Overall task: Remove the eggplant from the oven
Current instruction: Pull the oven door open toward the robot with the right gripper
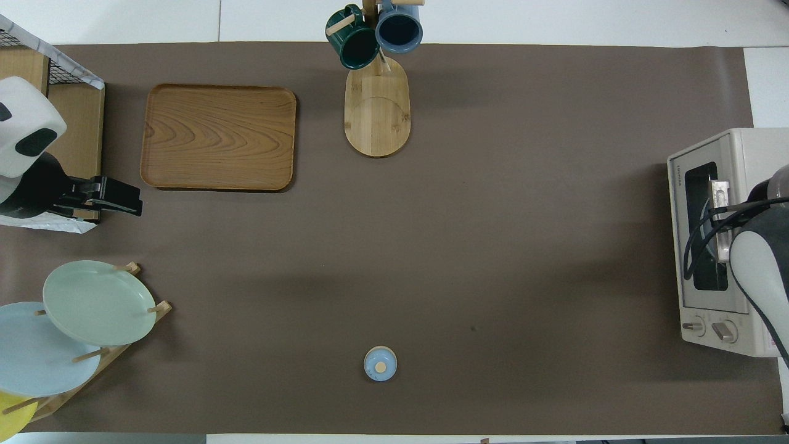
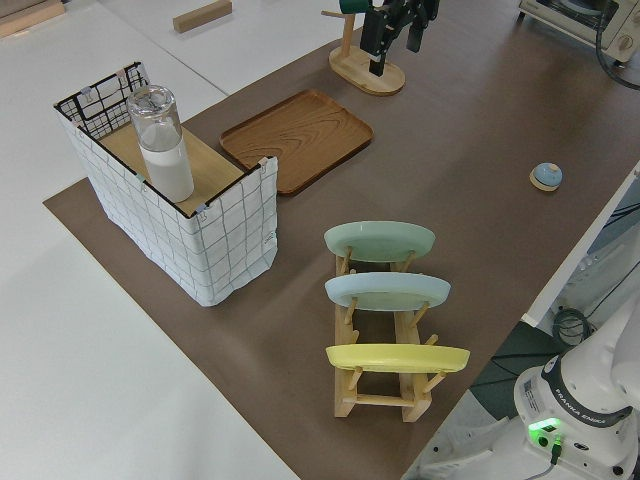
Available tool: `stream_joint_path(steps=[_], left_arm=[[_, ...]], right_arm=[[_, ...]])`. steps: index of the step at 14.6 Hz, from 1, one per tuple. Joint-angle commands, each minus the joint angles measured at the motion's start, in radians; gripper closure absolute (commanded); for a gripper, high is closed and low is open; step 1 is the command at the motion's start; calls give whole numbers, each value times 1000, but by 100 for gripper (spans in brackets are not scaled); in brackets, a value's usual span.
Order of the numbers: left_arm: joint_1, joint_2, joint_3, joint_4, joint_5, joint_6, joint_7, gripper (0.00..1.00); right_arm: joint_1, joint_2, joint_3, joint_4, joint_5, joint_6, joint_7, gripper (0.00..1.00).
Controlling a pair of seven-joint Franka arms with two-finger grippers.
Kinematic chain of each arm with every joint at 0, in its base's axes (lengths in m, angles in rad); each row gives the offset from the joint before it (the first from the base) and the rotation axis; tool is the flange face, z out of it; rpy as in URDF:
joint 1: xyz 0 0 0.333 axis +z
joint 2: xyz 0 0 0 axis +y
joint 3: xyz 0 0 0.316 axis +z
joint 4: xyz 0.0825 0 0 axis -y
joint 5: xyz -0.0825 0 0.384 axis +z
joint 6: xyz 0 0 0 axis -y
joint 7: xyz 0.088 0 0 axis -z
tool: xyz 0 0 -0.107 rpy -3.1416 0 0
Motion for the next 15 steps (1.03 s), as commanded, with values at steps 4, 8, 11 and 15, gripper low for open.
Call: stream_joint_path(steps=[4,8,11,15], left_arm=[[12,-7,-10,6,15,-8,5,0],[12,-7,-10,6,15,-10,5,0],[12,-7,-10,6,15,-10,5,0],[12,-7,-10,6,15,-8,5,0]], right_arm=[[4,-7,9,-89,-6,112,9,100],[34,10,12,-122,1,174,17,100],[65,35,12,-128,35,214,40,100],[74,82,12,-144,96,284,45,100]])
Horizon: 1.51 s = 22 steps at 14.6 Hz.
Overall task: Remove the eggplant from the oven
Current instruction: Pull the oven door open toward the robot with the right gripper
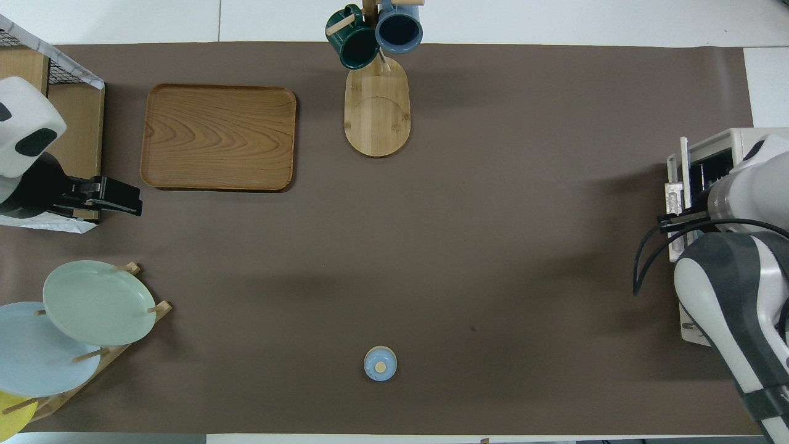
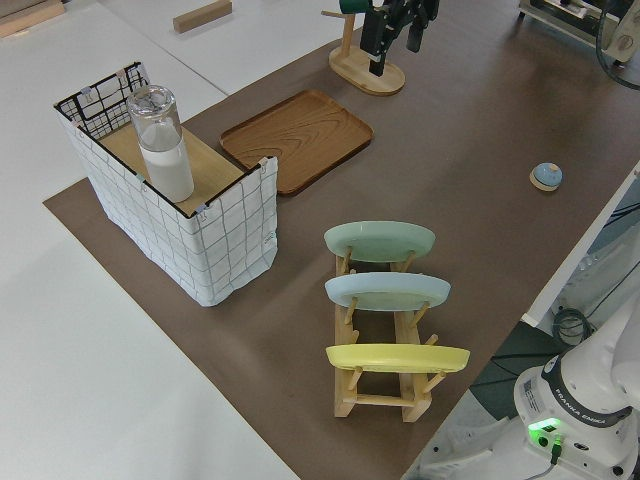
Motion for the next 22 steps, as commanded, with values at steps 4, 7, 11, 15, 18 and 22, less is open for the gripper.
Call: stream_joint_path(steps=[4,7,11,15,18,22], left_arm=[[12,-7,-10,4,15,-8,5,0],[12,-7,-10,4,15,-10,5,0],[12,-7,-10,6,15,-8,5,0],[12,-7,-10,6,15,-8,4,0],[12,-7,-10,6,15,-10,5,0],[12,-7,-10,4,15,-10,5,0]], right_arm=[[-9,82,-14,-103,26,250,11,100],[11,100,-12,-106,29,270,46,100],[20,151,-12,-118,33,336,72,100],[23,182,-6,-118,46,338,129,100],[57,186,-3,-115,98,333,141,100],[115,183,-1,-64,180,258,172,100]])
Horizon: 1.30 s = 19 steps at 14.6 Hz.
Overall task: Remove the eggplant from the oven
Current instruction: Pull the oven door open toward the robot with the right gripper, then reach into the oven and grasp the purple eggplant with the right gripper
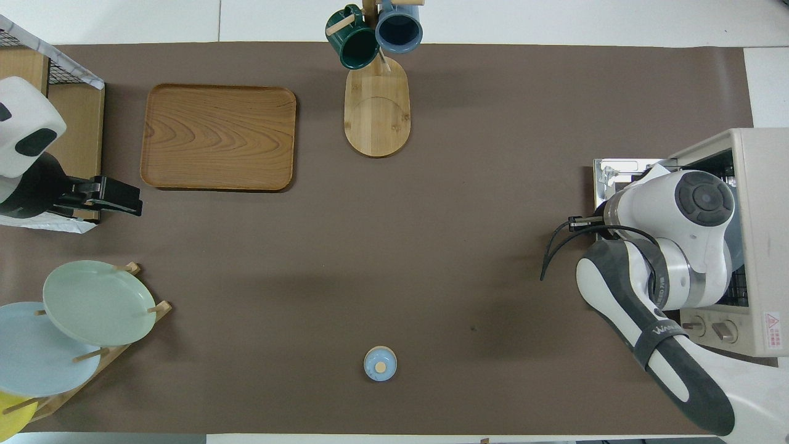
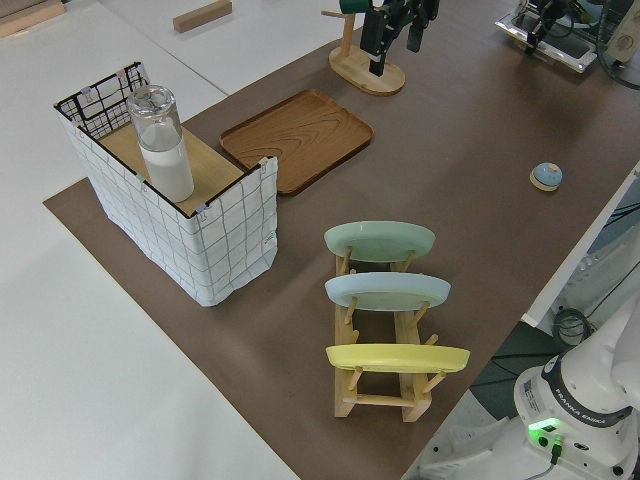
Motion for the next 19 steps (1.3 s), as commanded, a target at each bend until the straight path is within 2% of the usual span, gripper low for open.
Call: stream_joint_path(steps=[1,4,5,6,7,8,9,14,18,19], left_arm=[[12,-7,-10,4,15,-10,5,0],[12,-7,-10,4,15,-10,5,0],[12,-7,-10,6,15,-10,4,0],[12,-7,-10,6,15,-8,4,0],[12,-7,-10,6,15,-8,5,0],[12,-7,-10,6,15,-10,5,0],[12,-7,-10,6,15,-8,5,0],[12,-7,-10,6,15,-10,5,0],[12,-7,-10,6,15,-10,5,0],[12,-7,-10,6,15,-8,5,0]], right_arm=[[57,-5,-6,93,31,-128,34,100],[47,-18,-17,199,-4,-293,31,100],[29,-39,-16,208,-42,-317,31,89],[21,-54,-16,208,-92,-331,31,68],[21,-60,-16,210,-158,-357,31,53],[16,-65,-17,208,-223,-380,33,49],[2,-73,-16,203,-258,-386,34,50],[-64,-90,-13,155,-277,-370,23,51],[-80,-111,-13,78,-277,-281,22,58],[-96,-119,-13,49,-277,-241,11,64]])
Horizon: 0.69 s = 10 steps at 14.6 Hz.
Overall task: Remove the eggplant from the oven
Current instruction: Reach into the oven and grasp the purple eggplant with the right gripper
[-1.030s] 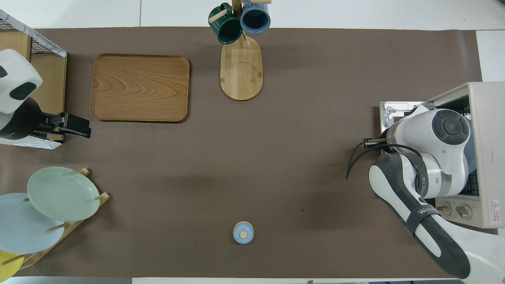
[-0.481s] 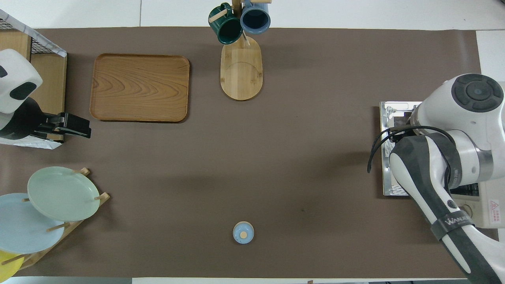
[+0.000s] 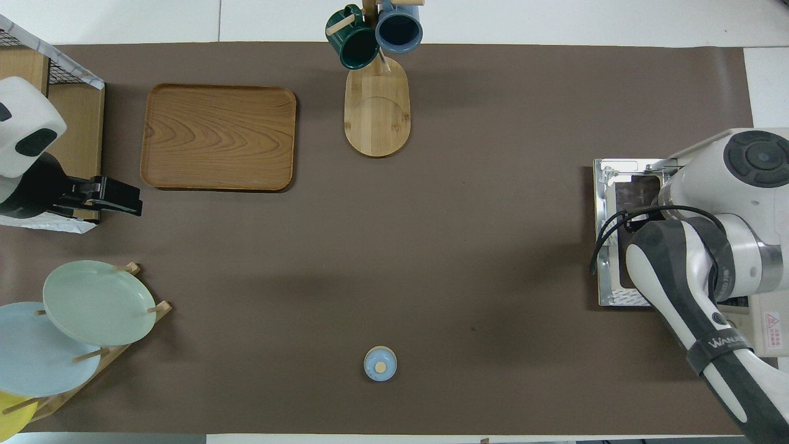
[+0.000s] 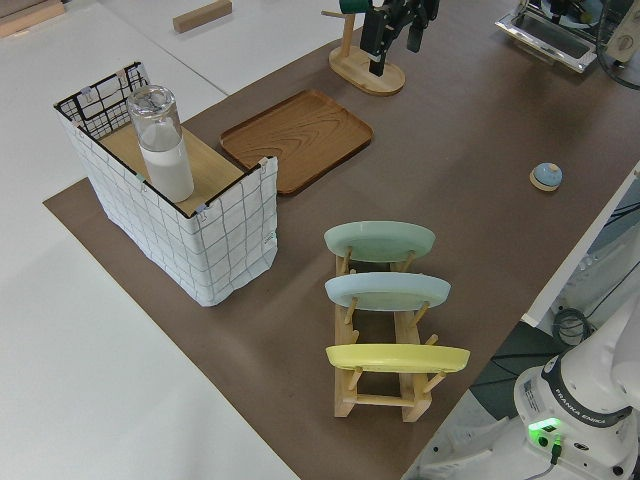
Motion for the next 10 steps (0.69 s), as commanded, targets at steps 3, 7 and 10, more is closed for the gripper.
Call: stream_joint_path(steps=[3,7,10], left_arm=[[12,-7,-10,6,15,-10,5,0],[12,-7,-10,4,15,-10,5,0],[12,-7,-10,6,15,-10,4,0]], right_arm=[[-20,-48,6,-83,-36,72,-55,100],[86,-28,17,40,-138,-104,-41,100],[233,2,18,147,-103,-196,66,100]])
